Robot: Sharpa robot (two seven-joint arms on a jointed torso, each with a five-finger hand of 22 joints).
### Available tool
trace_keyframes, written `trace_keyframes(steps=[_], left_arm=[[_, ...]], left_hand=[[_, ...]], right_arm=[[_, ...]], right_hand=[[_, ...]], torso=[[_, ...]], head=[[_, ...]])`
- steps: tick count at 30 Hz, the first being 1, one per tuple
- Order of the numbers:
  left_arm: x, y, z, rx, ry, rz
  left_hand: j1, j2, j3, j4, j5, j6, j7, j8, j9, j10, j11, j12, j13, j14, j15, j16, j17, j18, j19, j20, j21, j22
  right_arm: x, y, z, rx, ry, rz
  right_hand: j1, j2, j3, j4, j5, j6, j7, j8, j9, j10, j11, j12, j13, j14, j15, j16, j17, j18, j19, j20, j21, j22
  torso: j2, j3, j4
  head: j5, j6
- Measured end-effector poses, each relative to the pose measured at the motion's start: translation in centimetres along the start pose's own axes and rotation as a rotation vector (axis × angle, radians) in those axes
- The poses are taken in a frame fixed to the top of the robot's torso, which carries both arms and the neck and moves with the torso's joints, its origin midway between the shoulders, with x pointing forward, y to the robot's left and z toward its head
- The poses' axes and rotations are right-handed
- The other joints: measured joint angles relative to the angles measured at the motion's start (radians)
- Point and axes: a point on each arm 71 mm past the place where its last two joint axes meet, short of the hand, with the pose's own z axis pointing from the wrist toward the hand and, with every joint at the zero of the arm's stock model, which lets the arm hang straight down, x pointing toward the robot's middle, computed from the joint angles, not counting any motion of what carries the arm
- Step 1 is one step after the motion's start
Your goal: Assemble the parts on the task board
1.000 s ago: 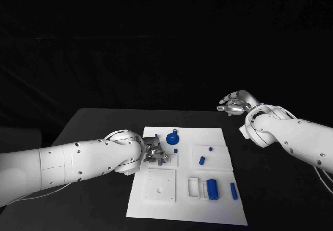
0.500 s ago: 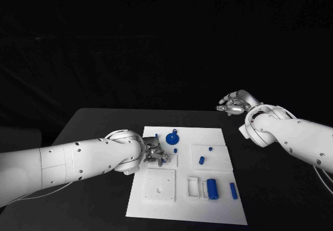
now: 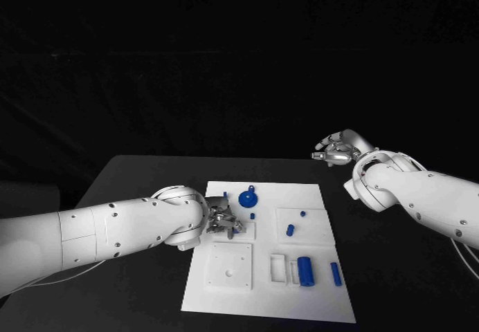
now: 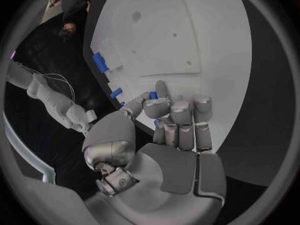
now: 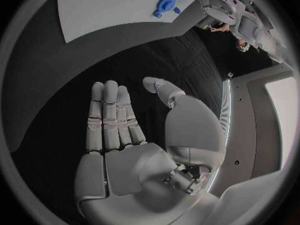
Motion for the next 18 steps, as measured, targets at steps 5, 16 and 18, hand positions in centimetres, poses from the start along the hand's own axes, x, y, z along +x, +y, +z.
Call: trace_keyframes(steps=[5, 16, 18], left_arm=[[-0.02, 0.03, 0.01, 0.0, 0.0, -0.002], [-0.53, 0.05, 0.14, -0.005, -0.007, -0.012], [-0.6, 0.08, 0.16, -0.006, -0.008, -0.014]], left_hand=[[0.006, -0.004, 0.003, -0.003, -0.008, -0.001, -0.001, 0.005, -0.002, 0.0, 0.0, 0.0, -0.002, 0.0, 0.0, 0.0, -0.001, 0.0, 0.0, 0.0, 0.004, -0.002], [0.018, 0.0, 0.003, -0.003, -0.062, -0.002, -0.002, 0.006, -0.007, 0.0, 0.0, 0.0, -0.01, 0.0, 0.0, 0.0, -0.006, 0.0, -0.004, 0.004, 0.008, -0.011], [0.019, 0.001, 0.003, -0.003, -0.069, -0.003, -0.003, 0.009, -0.008, 0.0, 0.0, 0.0, -0.012, -0.004, -0.004, 0.0, -0.007, 0.0, -0.004, 0.004, 0.008, -0.012]], right_arm=[[0.01, -0.06, -0.02, 0.001, 0.001, 0.0], [0.07, -0.09, -0.03, 0.002, 0.002, 0.0], [0.08, -0.1, -0.04, 0.002, 0.003, 0.0]], right_hand=[[0.0, 0.0, 0.0, 0.0, 0.0, 0.0, 0.0, 0.0, 0.0, 0.0, 0.0, 0.0, -0.001, 0.0, 0.0, 0.0, 0.0, 0.0, 0.0, 0.0, 0.0, 0.0], [0.0, 0.0, 0.0, 0.0, 0.0, 0.0, 0.005, 0.0, 0.0, 0.0, 0.0, 0.0, -0.001, 0.0, 0.0, 0.0, 0.0, 0.0, 0.0, 0.0, 0.0, 0.0], [0.0, 0.0, 0.0, 0.0, 0.0, 0.0, 0.005, 0.0, 0.0, 0.0, 0.0, 0.0, -0.002, 0.0, 0.0, 0.0, 0.0, 0.0, 0.0, 0.0, 0.0, 0.0]], torso=[[0.0, -0.0005, -0.0001], [0.0, -0.0016, -0.0004], [0.0, -0.0017, -0.0003]], head=[[0.0, 0.0], [-0.002, 0.0], [-0.002, 0.0]])
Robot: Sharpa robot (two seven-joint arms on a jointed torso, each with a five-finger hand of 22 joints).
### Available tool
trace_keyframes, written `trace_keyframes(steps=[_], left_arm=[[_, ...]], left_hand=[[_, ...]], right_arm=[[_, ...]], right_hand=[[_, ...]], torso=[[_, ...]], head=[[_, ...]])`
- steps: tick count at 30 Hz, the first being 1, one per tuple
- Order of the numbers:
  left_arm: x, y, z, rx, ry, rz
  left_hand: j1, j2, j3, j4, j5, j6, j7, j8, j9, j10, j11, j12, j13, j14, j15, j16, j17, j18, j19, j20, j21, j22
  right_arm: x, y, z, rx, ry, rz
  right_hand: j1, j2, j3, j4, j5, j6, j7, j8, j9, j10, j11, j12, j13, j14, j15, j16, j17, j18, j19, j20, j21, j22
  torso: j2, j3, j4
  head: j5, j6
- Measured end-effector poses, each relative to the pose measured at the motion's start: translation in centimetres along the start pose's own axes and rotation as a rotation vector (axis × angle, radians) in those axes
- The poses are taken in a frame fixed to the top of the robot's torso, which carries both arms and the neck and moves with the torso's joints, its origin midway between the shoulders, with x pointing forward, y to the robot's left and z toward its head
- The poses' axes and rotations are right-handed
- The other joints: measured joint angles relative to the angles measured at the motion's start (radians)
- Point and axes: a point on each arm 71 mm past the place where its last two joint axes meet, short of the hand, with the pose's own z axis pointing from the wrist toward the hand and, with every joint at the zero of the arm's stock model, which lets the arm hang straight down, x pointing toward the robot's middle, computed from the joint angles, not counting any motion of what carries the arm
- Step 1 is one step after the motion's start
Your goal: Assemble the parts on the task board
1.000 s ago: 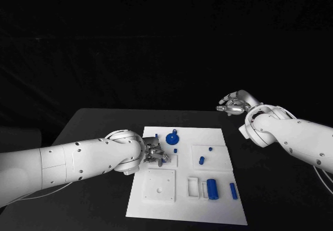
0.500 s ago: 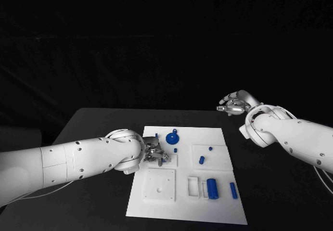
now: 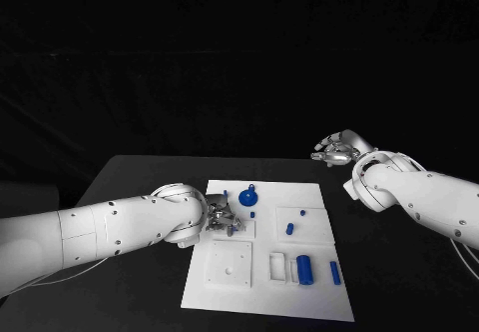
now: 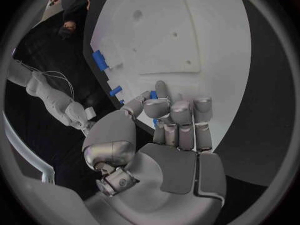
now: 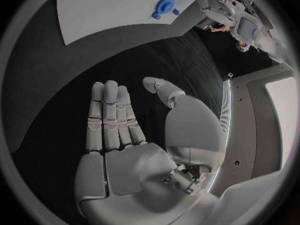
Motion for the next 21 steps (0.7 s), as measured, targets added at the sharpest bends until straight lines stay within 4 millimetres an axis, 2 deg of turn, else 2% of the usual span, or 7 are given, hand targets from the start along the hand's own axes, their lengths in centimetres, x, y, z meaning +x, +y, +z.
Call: trace_keyframes(steps=[17, 20, 21], left_arm=[[-0.15, 0.06, 0.11, -0.008, 0.015, -0.02], [-0.14, 0.07, 0.12, -0.009, 0.018, -0.026], [-0.13, 0.08, 0.12, -0.01, 0.019, -0.028]], left_hand=[[0.011, -0.012, 0.0, 0.0, -0.045, -0.003, -0.004, 0.001, -0.009, -0.002, 0.002, 0.0, -0.009, -0.002, -0.002, 0.0, -0.005, 0.0, -0.007, 0.0, 0.007, -0.01], [0.012, -0.012, 0.0, 0.0, -0.047, -0.003, -0.005, 0.001, -0.011, -0.002, 0.002, 0.0, -0.01, -0.003, -0.003, 0.0, -0.006, 0.016, -0.007, 0.0, 0.007, -0.01], [0.012, -0.012, 0.0, 0.0, -0.047, -0.004, -0.005, 0.001, -0.011, -0.002, 0.002, 0.0, -0.01, -0.003, -0.003, 0.0, -0.006, 0.016, -0.007, 0.0, 0.007, -0.01]], right_arm=[[0.02, -0.04, -0.01, 0.001, 0.002, 0.0], [0.06, -0.03, -0.01, 0.001, 0.002, 0.0], [0.07, -0.03, -0.01, 0.001, 0.003, 0.0]], right_hand=[[0.0, 0.0, 0.003, -0.003, 0.004, 0.0, 0.0, 0.0, 0.0, 0.0, 0.0, 0.0, -0.001, 0.0, 0.0, 0.0, 0.0, 0.0, 0.0, 0.0, 0.0, 0.0], [0.0, 0.0, 0.003, -0.003, 0.004, 0.0, -0.001, 0.0, 0.0, 0.0, 0.0, 0.0, -0.001, 0.0, 0.0, 0.0, 0.0, 0.0, 0.0, 0.0, 0.0, 0.0], [0.0, 0.0, 0.003, -0.003, 0.004, 0.0, -0.001, 0.0, 0.0, 0.0, 0.0, 0.0, -0.002, 0.0, 0.0, 0.0, 0.0, 0.0, 0.0, 0.0, 0.0, 0.0]], torso=[[0.0, 0.0007, 0.0003], [-0.001, 0.0006, 0.0006], [-0.001, 0.0006, 0.0006]], head=[[-0.002, -0.003], [-0.002, -0.003], [-0.002, -0.003]])
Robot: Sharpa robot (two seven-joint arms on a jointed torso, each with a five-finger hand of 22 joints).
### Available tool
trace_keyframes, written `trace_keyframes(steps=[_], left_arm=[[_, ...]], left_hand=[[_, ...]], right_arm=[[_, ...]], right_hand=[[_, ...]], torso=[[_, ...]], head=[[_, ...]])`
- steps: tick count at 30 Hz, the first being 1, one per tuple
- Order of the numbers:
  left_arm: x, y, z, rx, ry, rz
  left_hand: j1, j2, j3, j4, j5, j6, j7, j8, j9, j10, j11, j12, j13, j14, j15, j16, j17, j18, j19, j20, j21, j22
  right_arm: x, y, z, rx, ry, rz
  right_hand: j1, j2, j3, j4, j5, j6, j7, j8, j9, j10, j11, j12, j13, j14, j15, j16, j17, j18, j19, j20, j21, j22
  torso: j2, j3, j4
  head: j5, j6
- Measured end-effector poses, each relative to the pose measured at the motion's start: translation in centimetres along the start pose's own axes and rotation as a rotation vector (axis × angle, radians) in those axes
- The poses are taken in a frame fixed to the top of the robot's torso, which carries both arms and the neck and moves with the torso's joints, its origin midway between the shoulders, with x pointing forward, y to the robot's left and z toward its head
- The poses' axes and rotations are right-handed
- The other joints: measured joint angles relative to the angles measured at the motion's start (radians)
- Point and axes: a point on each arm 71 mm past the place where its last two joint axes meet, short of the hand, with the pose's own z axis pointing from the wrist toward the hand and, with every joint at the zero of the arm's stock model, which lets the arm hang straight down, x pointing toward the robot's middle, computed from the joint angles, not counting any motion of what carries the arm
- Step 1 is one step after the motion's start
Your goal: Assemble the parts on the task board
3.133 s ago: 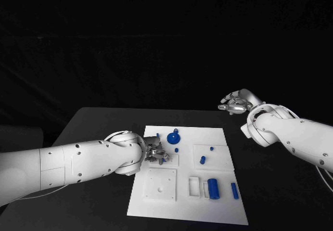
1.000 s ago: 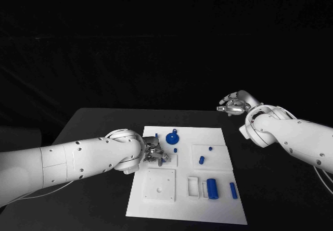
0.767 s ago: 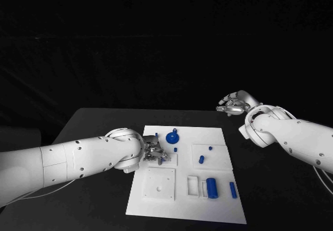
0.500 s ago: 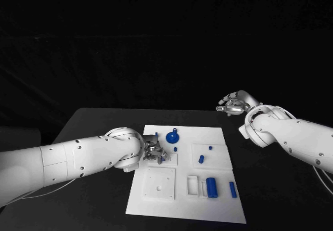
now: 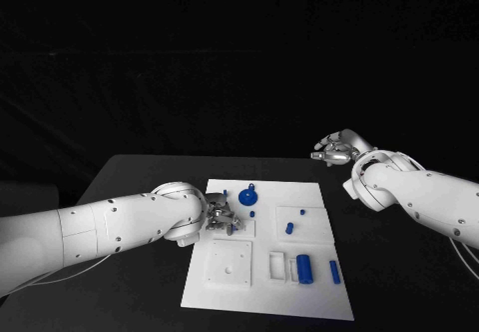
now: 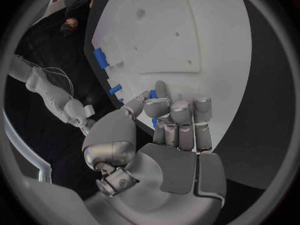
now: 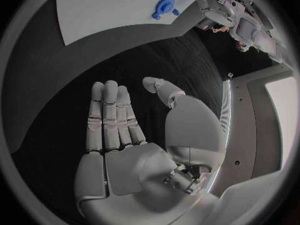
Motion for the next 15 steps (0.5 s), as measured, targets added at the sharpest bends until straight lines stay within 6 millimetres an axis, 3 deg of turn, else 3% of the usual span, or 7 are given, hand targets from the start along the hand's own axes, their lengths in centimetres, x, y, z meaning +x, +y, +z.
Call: trace_keyframes(steps=[6, 10, 15], left_arm=[[-0.03, 0.04, 0.04, -0.004, 0.002, -0.01], [-0.1, 0.07, 0.04, -0.006, 0.001, -0.016], [-0.23, 0.07, 0.04, -0.007, -0.002, -0.022]], left_hand=[[0.005, -0.005, 0.0, 0.0, -0.007, -0.001, -0.001, -0.002, -0.004, 0.0, 0.0, 0.0, -0.004, 0.0, 0.0, 0.0, -0.003, 0.0, -0.002, 0.002, 0.0, -0.004], [0.02, -0.011, 0.0, 0.0, -0.048, -0.002, -0.003, -0.006, -0.007, 0.0, 0.0, 0.0, -0.01, 0.0, 0.0, -0.004, -0.009, 0.0, -0.004, 0.004, 0.005, -0.011], [0.031, -0.012, 0.0, 0.0, -0.069, -0.003, -0.003, -0.008, -0.007, 0.0, 0.0, 0.0, -0.012, 0.0, 0.0, -0.004, -0.011, 0.0, -0.003, 0.004, 0.005, -0.016]], right_arm=[[0.08, -0.09, -0.01, 0.002, 0.001, 0.0], [0.18, -0.13, -0.01, 0.003, 0.003, 0.0], [0.21, -0.19, -0.03, 0.004, 0.004, 0.0]], right_hand=[[0.0, 0.0, 0.0, 0.0, 0.0, 0.0, 0.0, 0.0, 0.0, 0.0, 0.0, 0.0, 0.0, 0.0, 0.0, 0.0, 0.0, 0.0, 0.0, 0.0, 0.0, 0.0], [0.0, 0.0, 0.0, 0.0, 0.0, 0.001, -0.001, 0.0, 0.0, 0.0, 0.0, 0.0, 0.0, 0.0, 0.0, 0.0, 0.0, 0.0, 0.0, 0.0, 0.0, 0.0], [0.0, 0.0, 0.0, 0.0, 0.0, 0.001, -0.001, 0.0, 0.0, 0.0, 0.0, 0.0, -0.001, 0.0, 0.0, 0.0, 0.0, 0.0, 0.0, 0.0, -0.004, 0.0]], torso=[[0.0, 0.0007, -0.0001], [0.0, 0.0008, -0.0003], [0.0, 0.0012, -0.0005]], head=[[-0.001, 0.0], [-0.001, 0.001], [0.0, 0.001]])
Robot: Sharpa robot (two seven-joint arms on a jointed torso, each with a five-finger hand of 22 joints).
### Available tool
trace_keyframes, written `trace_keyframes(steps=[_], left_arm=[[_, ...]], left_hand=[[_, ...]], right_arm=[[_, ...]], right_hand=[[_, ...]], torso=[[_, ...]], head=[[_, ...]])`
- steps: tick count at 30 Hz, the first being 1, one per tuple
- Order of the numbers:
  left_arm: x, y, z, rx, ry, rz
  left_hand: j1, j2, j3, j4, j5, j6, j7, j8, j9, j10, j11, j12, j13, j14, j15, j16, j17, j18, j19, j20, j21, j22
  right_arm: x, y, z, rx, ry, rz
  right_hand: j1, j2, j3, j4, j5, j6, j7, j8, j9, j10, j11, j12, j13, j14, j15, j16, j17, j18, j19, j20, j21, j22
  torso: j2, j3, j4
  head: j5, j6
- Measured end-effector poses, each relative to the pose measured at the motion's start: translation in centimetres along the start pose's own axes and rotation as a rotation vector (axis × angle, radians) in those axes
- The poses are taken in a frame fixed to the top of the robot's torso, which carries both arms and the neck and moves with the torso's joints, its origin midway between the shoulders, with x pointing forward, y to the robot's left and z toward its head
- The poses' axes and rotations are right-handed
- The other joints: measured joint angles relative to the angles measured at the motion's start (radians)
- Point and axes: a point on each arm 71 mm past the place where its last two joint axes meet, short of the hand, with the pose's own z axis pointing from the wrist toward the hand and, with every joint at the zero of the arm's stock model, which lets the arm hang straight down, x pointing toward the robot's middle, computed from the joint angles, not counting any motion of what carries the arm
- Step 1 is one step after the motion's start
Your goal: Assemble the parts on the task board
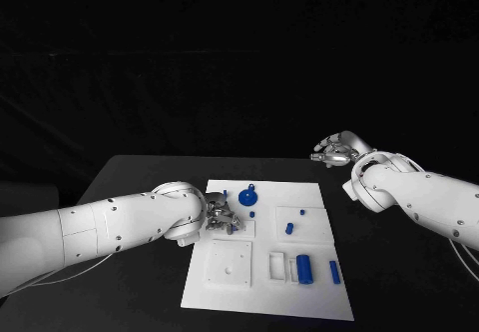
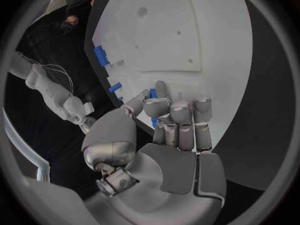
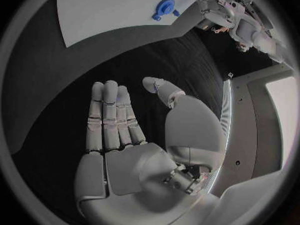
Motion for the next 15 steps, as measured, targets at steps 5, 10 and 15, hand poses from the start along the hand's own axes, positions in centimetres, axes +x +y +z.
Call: trace_keyframes(steps=[5, 10, 15], left_arm=[[-0.32, -0.13, 0.08, -0.002, -0.007, -0.005], [-0.65, -0.21, 0.16, -0.003, -0.015, -0.008], [-0.76, -0.25, 0.2, -0.004, -0.018, -0.01]], left_hand=[[0.001, 0.001, 0.0, 0.0, -0.005, -0.001, -0.002, -0.001, 0.002, 0.0, 0.0, 0.0, 0.0, 0.0, 0.0, 0.0, 0.0, 0.0, 0.0, 0.0, 0.0, -0.001], [0.008, -0.002, 0.002, 0.002, -0.005, -0.001, -0.002, -0.001, 0.003, 0.0, 0.0, 0.0, 0.0, 0.0, 0.0, 0.0, 0.0, 0.0, 0.0, 0.0, 0.0, -0.003], [0.01, -0.002, 0.002, 0.002, -0.009, -0.002, -0.002, -0.001, 0.005, 0.0, 0.0, 0.0, -0.001, 0.0, 0.0, 0.0, -0.001, 0.0, 0.0, 0.0, 0.003, -0.004]], right_arm=[[0.0, -0.01, 0.0, 0.0, 0.0, 0.0], [0.02, -0.01, 0.0, 0.0, 0.001, 0.0], [0.03, -0.02, -0.01, 0.001, 0.002, 0.001]], right_hand=[[0.0, 0.0, 0.0, 0.0, 0.0, 0.0, 0.0, 0.0, 0.0, 0.0, 0.0, 0.0, 0.0, 0.0, 0.0, 0.0, 0.0, 0.0, 0.0, 0.0, 0.0, 0.0], [0.0, 0.0, 0.0, 0.0, 0.0, 0.0, 0.0, 0.0, 0.0, 0.0, 0.0, 0.0, -0.001, 0.0, 0.0, 0.0, 0.0, 0.0, 0.0, 0.0, 0.0, 0.0], [0.0, 0.0, 0.0, 0.0, -0.001, 0.0, -0.001, 0.0, 0.0, 0.0, 0.0, 0.0, -0.001, 0.0, 0.0, 0.0, 0.0, 0.0, 0.0, 0.0, 0.0, 0.0]], torso=[[0.0, -0.0002, -0.0001], [0.0, -0.0006, 0.0], [0.0, -0.0006, 0.0]], head=[[0.0, 0.0], [-0.001, 0.0], [-0.002, 0.0]])
